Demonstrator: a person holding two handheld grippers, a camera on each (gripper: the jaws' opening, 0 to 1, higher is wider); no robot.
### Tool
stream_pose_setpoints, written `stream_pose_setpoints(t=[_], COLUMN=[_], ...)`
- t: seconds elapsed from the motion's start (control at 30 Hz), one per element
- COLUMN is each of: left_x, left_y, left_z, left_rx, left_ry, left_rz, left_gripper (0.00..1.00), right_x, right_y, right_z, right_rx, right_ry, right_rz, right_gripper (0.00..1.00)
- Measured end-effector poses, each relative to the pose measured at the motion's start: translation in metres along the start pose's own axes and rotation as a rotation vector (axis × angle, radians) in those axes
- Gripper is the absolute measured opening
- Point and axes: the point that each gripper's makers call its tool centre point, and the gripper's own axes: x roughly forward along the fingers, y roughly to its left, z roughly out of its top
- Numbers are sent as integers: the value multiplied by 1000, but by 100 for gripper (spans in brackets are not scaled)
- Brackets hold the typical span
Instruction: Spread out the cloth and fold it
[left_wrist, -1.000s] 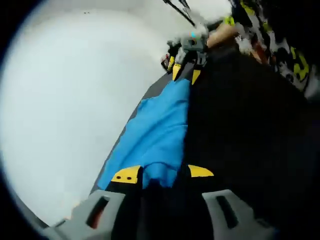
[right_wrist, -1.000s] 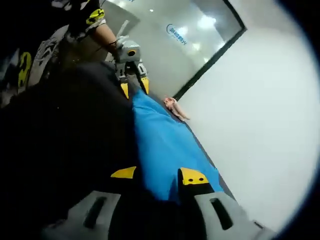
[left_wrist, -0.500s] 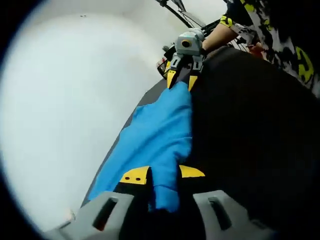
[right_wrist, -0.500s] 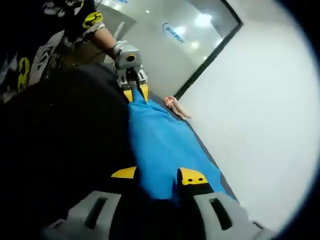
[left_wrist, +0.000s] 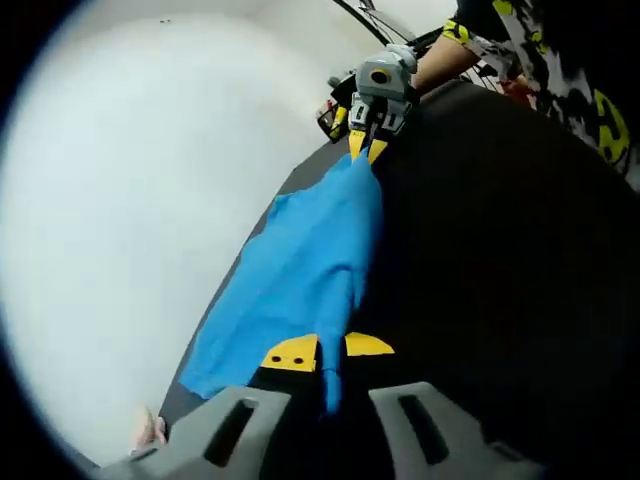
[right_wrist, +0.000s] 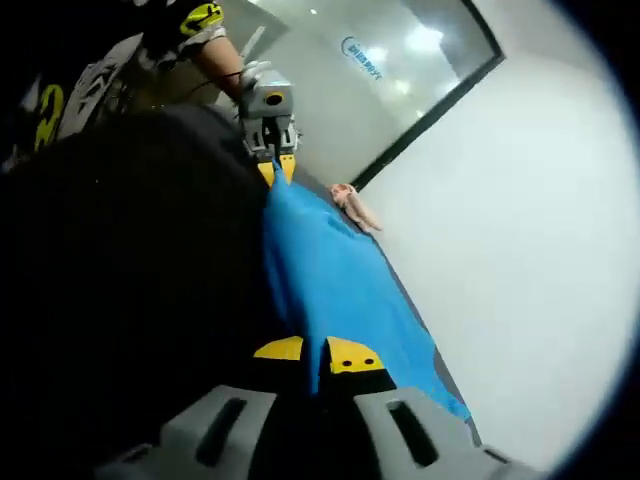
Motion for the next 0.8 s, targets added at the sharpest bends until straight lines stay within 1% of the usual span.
stream_pose_setpoints(t=[0.03,0.07,0.1,0.13,0.17,0.2,0.23,0.27,0.3,0.33,0.37,0.4,0.43,0.47,0.5,0.53,0.57,0.6,0.63,0.67,0.7,0.73,0.77,0.8], left_x=[-3,-6,-10,-16,-20,-27,-31,-35,-43,-47,-54,-59,-66,-71,-79,-85,-90,-97,-107,-117,-125,-136,-145,-155], left_y=[4,12,19,31,41,54,64,73,89,99,114,122,134,140,149,154,159,163,169,173,174,173,173,172], left_z=[4,9,13,22,28,39,46,54,68,77,91,100,115,125,140,149,157,165,179,192,201,215,226,238], left_rx=[2,2,-34,-58,-80,-111,-133,-139,-115,-115,-141,-134,-116,-96,-59,-58,-56,-58,-60,-49,-48,-35,-16,-7], left_ry=[-5,-21,-28,-50,-62,-87,-96,-102,-118,-128,-139,-145,-155,-161,-168,-175,-178,-180,-198,-206,-213,-215,-222,-241], left_rz=[10,29,44,67,84,96,102,106,131,142,162,169,190,202,219,225,227,229,232,238,241,236,238,234], left_gripper=[3,3,3,3,3,3,3,3,3,3,3,3,3,3,3,3,3,3,3,3,3,3,3,3], right_x=[-3,-6,-10,-14,-20,-24,-30,-34,-39,-44,-51,-56,-61,-66,-75,-81,-93,-97,-109,-117,-131,-145,-155,-170], right_y=[-12,-20,-32,-42,-61,-73,-89,-101,-113,-124,-140,-148,-155,-161,-172,-178,-186,-188,-192,-194,-195,-195,-194,-192], right_z=[6,12,19,25,34,43,56,66,76,87,101,109,125,133,141,148,160,164,177,184,198,212,222,237], right_rx=[-17,20,60,87,113,141,198,206,185,168,130,108,89,79,75,69,57,52,38,37,38,46,59,61], right_ry=[-9,-33,-48,-69,-91,-110,-140,-158,-171,-191,-197,-199,-206,-209,-215,-221,-234,-238,-253,-260,-274,-293,-302,-313], right_rz=[-48,-69,-92,-107,-149,-165,-178,-193,-214,-230,-259,-271,-281,-293,-304,-313,-328,-334,-343,-341,-341,-333,-331,-329], right_gripper=[4,4,4,4,4,4,3,3,4,4,4,4,4,4,4,4,4,4,4,4,4,4,4,4])
